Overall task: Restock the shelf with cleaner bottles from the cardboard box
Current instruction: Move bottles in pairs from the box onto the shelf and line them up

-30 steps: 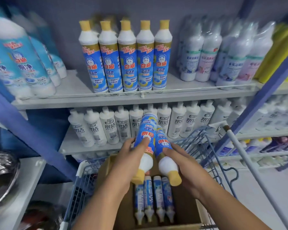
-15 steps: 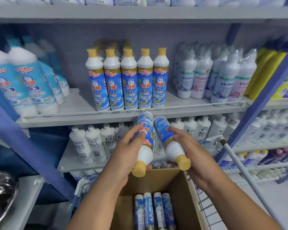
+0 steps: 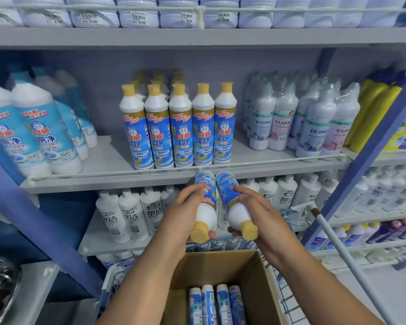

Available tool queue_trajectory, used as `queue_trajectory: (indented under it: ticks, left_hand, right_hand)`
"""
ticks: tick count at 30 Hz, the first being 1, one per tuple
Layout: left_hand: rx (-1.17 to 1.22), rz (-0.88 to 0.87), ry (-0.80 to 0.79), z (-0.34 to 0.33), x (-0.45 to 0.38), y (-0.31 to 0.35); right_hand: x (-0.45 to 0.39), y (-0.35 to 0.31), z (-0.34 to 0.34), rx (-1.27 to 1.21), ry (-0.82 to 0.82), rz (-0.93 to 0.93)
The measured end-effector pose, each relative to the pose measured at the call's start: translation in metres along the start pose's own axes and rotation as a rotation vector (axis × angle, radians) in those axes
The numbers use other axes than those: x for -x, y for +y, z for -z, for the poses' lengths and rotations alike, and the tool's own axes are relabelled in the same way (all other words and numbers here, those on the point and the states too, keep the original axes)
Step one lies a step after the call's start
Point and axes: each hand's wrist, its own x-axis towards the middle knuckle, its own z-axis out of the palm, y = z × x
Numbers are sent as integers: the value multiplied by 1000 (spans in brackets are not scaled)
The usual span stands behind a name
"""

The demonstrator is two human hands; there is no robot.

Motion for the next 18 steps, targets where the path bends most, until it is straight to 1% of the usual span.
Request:
queue_trajectory:
  ticks: [8, 13, 18]
  left_hand:
    - [-16, 22, -14, -7, -13, 4]
    - [-29, -29, -48, -13, -13, 9]
    - [-58, -85, -109, -14, -11, 12]
  right_hand:
    - [-12, -8, 1, -26, -13, 12]
    - [-15, -10, 3, -1, -38, 29]
    - [-18, -16, 8, -37, -105, 33]
